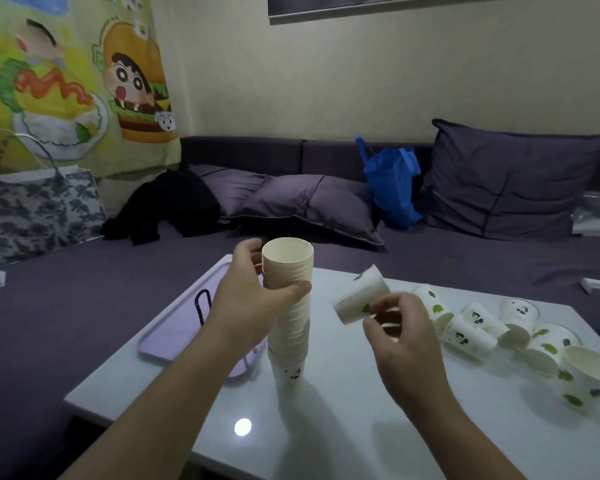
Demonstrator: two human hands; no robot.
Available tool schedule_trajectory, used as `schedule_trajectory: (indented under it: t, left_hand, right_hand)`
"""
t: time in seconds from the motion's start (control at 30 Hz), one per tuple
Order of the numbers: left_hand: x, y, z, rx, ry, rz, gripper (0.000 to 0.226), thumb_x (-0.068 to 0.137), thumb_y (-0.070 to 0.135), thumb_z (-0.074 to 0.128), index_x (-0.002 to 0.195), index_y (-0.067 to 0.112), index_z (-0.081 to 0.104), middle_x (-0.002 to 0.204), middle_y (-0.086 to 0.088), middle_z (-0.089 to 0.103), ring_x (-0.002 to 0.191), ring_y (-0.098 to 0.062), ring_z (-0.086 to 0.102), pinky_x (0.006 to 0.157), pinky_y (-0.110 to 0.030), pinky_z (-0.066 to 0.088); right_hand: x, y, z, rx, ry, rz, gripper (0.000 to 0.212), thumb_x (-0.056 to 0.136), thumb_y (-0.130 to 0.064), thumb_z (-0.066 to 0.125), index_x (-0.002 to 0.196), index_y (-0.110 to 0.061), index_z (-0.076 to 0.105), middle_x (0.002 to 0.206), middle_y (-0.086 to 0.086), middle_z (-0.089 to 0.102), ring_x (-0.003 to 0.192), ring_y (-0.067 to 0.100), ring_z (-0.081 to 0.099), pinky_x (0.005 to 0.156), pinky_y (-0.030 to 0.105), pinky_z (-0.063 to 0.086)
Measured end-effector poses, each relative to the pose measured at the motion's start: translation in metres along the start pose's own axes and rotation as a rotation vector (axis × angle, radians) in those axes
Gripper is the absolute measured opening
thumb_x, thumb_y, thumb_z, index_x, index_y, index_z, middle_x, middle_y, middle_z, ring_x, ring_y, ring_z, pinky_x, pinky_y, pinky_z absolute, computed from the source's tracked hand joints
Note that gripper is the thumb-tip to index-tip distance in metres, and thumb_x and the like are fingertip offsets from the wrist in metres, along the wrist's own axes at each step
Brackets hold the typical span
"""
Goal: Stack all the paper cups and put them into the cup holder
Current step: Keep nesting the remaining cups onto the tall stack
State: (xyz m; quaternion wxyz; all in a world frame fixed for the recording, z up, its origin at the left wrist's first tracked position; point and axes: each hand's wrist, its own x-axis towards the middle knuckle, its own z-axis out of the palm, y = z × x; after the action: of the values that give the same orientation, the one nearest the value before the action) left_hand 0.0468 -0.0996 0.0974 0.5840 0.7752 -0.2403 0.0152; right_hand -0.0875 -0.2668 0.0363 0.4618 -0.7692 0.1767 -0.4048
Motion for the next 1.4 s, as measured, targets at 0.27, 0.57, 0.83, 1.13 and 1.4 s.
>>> schedule_trajectory:
  t: [0.27, 0.57, 0.83, 1.13, 1.4]
  left_hand:
    - [-0.016, -0.017, 0.011, -0.035, -0.047, 0.015, 0.053, 0.084, 0.023, 0.085, 0.126, 0.037, 0.056, 0.116, 0.024, 0.067, 0.099, 0.020, 0.061, 0.083, -0.020, 0.052]
    - [-0.029, -0.010, 0.015, 0.030, -0.042, 0.066, 0.060, 0.081, 0.028, 0.086, 0.129, 0.042, 0.055, 0.113, 0.028, 0.066, 0.108, 0.010, 0.061, 0.092, -0.029, 0.056]
    - [-0.030, -0.011, 0.018, 0.066, -0.036, 0.076, 0.061, 0.082, 0.030, 0.088, 0.121, 0.048, 0.044, 0.105, 0.037, 0.057, 0.102, 0.013, 0.057, 0.087, -0.020, 0.047]
    - [-0.028, -0.018, 0.013, -0.001, 0.012, -0.015, 0.082, 0.080, 0.031, 0.089, 0.146, 0.036, 0.041, 0.136, 0.020, 0.057, 0.114, 0.001, 0.061, 0.100, -0.033, 0.050]
    - [-0.068, -0.010, 0.039, 0.143, 0.169, 0.418, 0.037, 0.084, 0.020, 0.077, 0.110, 0.021, 0.051, 0.097, 0.005, 0.054, 0.087, -0.013, 0.056, 0.069, -0.024, 0.054]
  right_hand:
    - [0.024, -0.071, -0.006, -0.033, 0.097, -0.411, 0.027, 0.084, -0.009, 0.069, 0.107, -0.010, 0.055, 0.110, 0.002, 0.055, 0.101, 0.020, 0.061, 0.087, 0.023, 0.054]
    - [0.016, -0.077, 0.009, -0.380, -0.133, -0.625, 0.039, 0.076, -0.005, 0.074, 0.100, -0.020, 0.046, 0.113, -0.005, 0.044, 0.103, 0.020, 0.051, 0.083, 0.031, 0.055]
    - [0.011, -0.072, 0.004, -0.318, -0.115, -0.556, 0.039, 0.073, -0.002, 0.070, 0.105, -0.017, 0.054, 0.130, -0.003, 0.045, 0.106, 0.011, 0.052, 0.082, 0.014, 0.045]
    - [-0.007, -0.012, -0.009, -0.388, -0.241, -0.086, 0.037, 0.086, -0.011, 0.065, 0.112, -0.031, 0.046, 0.118, -0.018, 0.041, 0.104, -0.001, 0.052, 0.075, 0.018, 0.047]
    - [-0.011, 0.020, -0.029, -0.509, -0.399, 0.242, 0.028, 0.093, -0.017, 0.058, 0.117, -0.029, 0.048, 0.123, -0.017, 0.037, 0.100, 0.009, 0.061, 0.076, 0.038, 0.063]
